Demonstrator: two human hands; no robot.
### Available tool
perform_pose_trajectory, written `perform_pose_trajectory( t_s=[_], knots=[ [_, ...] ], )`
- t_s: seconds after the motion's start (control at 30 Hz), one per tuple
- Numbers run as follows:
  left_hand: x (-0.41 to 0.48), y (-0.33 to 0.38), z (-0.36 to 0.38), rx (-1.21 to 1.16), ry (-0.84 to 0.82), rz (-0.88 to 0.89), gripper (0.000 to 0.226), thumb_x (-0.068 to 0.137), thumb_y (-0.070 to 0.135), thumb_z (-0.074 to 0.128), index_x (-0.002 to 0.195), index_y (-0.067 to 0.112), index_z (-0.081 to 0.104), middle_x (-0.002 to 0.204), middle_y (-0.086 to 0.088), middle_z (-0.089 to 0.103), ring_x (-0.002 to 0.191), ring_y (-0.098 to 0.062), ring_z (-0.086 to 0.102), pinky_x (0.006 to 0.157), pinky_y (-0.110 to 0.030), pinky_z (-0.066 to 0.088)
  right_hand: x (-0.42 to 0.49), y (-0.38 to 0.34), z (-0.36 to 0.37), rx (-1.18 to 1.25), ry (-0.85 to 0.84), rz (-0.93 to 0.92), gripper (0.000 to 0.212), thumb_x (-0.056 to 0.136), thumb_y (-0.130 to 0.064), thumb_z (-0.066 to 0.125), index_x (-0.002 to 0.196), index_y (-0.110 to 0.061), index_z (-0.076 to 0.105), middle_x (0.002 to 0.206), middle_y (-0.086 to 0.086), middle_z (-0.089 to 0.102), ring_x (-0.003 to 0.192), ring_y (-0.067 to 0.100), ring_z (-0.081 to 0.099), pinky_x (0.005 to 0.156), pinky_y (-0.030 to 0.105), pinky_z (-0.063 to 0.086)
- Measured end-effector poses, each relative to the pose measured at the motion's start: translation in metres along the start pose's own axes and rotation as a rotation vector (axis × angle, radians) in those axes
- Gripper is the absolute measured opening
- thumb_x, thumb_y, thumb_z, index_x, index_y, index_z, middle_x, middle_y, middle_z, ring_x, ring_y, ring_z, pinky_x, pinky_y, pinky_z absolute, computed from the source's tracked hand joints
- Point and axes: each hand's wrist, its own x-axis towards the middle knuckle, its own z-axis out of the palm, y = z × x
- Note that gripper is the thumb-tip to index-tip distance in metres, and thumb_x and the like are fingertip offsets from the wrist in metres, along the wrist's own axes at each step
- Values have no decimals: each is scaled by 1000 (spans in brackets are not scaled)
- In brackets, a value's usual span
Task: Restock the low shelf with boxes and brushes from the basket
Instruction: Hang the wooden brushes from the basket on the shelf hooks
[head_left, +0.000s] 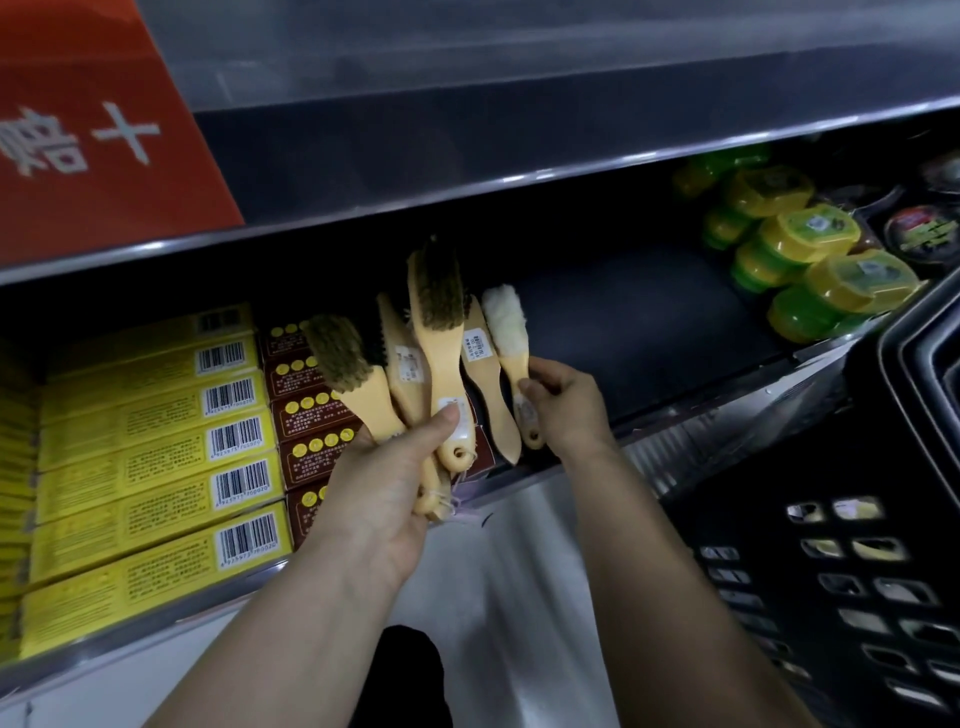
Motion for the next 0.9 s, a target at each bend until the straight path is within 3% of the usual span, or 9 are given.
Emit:
perform_pose_trajectory(
  t_s=[0.1, 0.17, 0.27, 0.3, 0.37, 0.47, 0.63, 0.77, 0.9],
  knots=[
    [0, -1, 3, 14, 0, 1, 24, 68, 9, 76, 87, 17, 64, 60, 2, 71, 49, -13, 65, 65, -33, 50, -2, -1, -2, -31, -31, 8, 27, 95, -9, 50, 114, -21, 66, 84, -8, 68, 76, 1, 61, 50, 6, 44],
    [-1, -1, 5, 10, -12, 7, 23, 69, 7, 76, 85, 17, 63, 59, 2, 70, 55, -20, 64, 74, -46, 51, -7, -5, -2, -124, -37, -20, 27, 95, -11, 49, 117, -20, 64, 102, 1, 68, 92, 13, 63, 68, 16, 49],
    [0, -3, 6, 3, -39, 16, 20, 71, 4, 74, 81, 17, 63, 58, 0, 68, 65, -20, 55, 70, -42, 43, -22, -19, -7, -290, 132, -175, 25, 95, -24, 50, 114, -18, 66, 114, 7, 59, 103, 20, 58, 84, 24, 43],
    [1, -3, 7, 7, -47, 17, 20, 71, 4, 74, 81, 18, 64, 59, -1, 67, 66, -21, 55, 69, -41, 43, -30, -26, -10, -241, 142, -217, 24, 94, -31, 51, 106, -20, 69, 109, 4, 62, 99, 16, 59, 82, 22, 44],
    [2, -4, 8, 45, -66, 17, 22, 71, 5, 75, 85, 19, 64, 63, -1, 68, 63, -23, 59, 61, -41, 51, -51, -43, -13, -16, -42, -206, 22, 89, -41, 57, 83, -27, 74, 87, -8, 71, 83, 0, 63, 71, 14, 48],
    [1, -5, 11, 114, -109, 18, 26, 72, 10, 76, 92, 22, 66, 70, 1, 72, 60, -21, 66, 45, -33, 52, -69, -51, -15, 98, -238, -159, 9, 82, -29, 70, 76, -23, 72, 67, -13, 68, 63, -6, 60, 57, 9, 44],
    [1, -5, 15, -24, -42, -50, 13, 80, 4, 67, 83, 16, 64, 55, 3, 68, 48, -5, 63, 48, -20, 52, -54, -44, -33, 395, -98, 27, 11, 87, -10, 61, 79, -15, 66, 78, 6, 69, 75, 21, 64, 58, 24, 51],
    [3, -2, 9, -68, 14, -65, 12, 79, 2, 67, 83, 13, 64, 56, 1, 69, 49, -7, 65, 46, -19, 52, -18, -20, -45, 86, 208, 46, 18, 89, -11, 60, 71, -16, 62, 70, 2, 63, 74, 21, 60, 72, 35, 50],
    [2, -3, 9, 46, -17, -23, 24, 75, 9, 73, 98, 15, 67, 73, 0, 74, 54, -9, 67, 45, -23, 53, 2, -4, -37, -159, 212, 37, 11, 90, -17, 59, 79, -14, 61, 77, 1, 62, 67, 10, 56, 58, 19, 42]
  ],
)
